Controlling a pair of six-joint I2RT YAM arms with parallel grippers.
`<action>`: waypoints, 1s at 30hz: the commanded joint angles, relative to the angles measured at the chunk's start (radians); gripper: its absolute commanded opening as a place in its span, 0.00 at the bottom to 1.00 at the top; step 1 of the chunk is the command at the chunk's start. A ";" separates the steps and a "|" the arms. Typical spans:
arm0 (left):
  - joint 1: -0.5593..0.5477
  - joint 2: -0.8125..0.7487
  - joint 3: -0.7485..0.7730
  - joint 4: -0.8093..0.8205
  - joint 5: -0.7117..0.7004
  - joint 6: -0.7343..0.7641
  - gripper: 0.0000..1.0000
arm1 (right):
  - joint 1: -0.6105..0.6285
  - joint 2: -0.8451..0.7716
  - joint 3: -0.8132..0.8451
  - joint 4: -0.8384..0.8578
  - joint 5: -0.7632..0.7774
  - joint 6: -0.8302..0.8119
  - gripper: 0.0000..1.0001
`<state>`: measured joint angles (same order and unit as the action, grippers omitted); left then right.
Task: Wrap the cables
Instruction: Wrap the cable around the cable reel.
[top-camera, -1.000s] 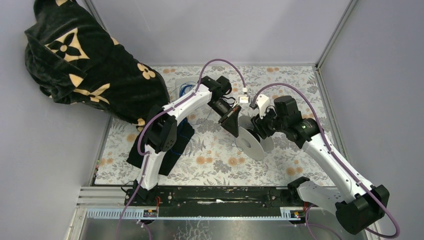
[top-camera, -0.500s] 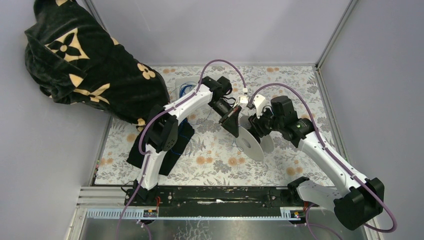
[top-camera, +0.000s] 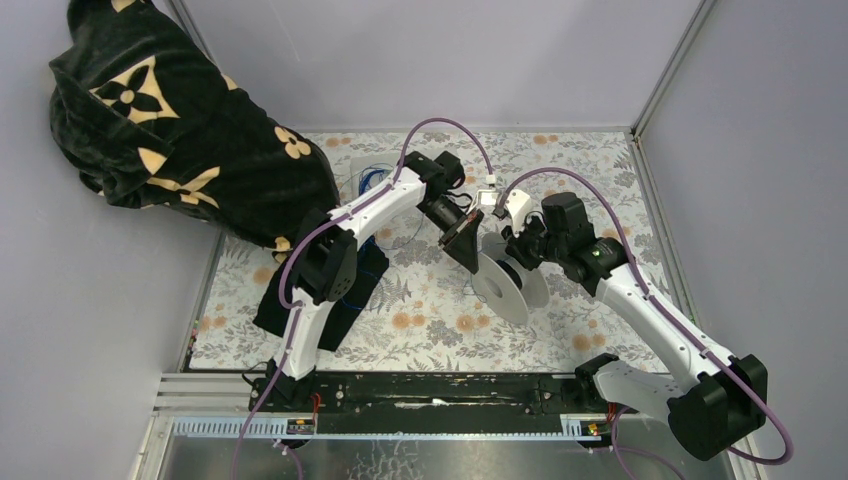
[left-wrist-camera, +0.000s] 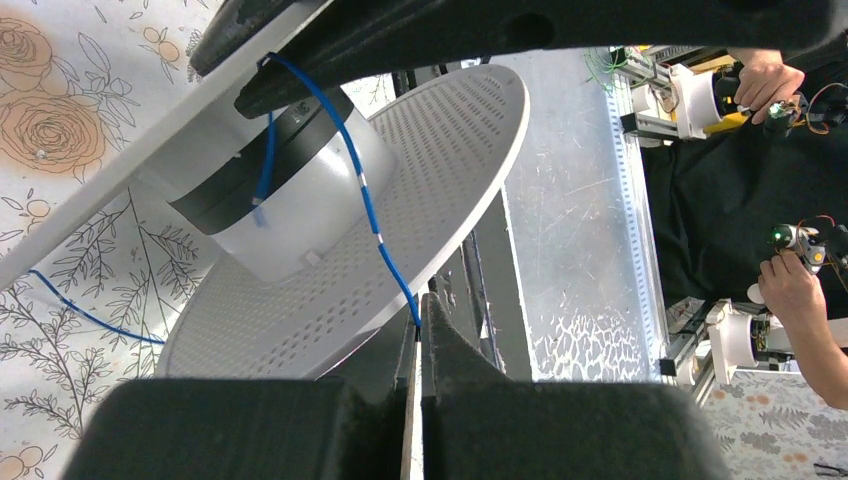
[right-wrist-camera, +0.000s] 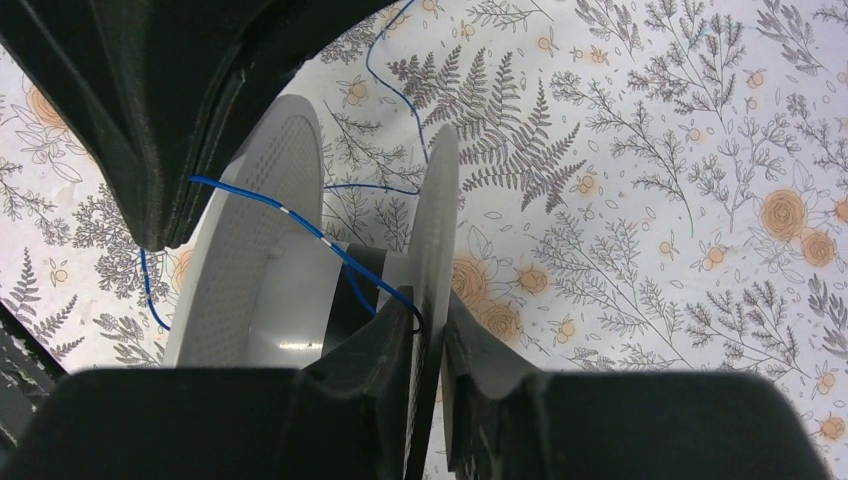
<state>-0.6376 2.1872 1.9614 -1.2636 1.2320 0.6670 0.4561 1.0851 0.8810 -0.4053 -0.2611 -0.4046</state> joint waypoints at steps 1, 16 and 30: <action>0.005 0.024 0.044 -0.004 0.014 -0.011 0.00 | 0.007 -0.007 0.013 0.022 -0.024 -0.014 0.19; 0.008 0.012 0.106 0.015 -0.072 -0.047 0.16 | 0.006 -0.002 0.096 -0.065 0.016 -0.007 0.00; 0.104 -0.124 0.090 0.127 -0.114 -0.094 0.50 | 0.007 0.063 0.264 -0.120 0.043 0.032 0.00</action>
<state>-0.5732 2.1529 2.0346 -1.2396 1.1233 0.5892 0.4553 1.1481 1.0470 -0.5507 -0.1993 -0.4004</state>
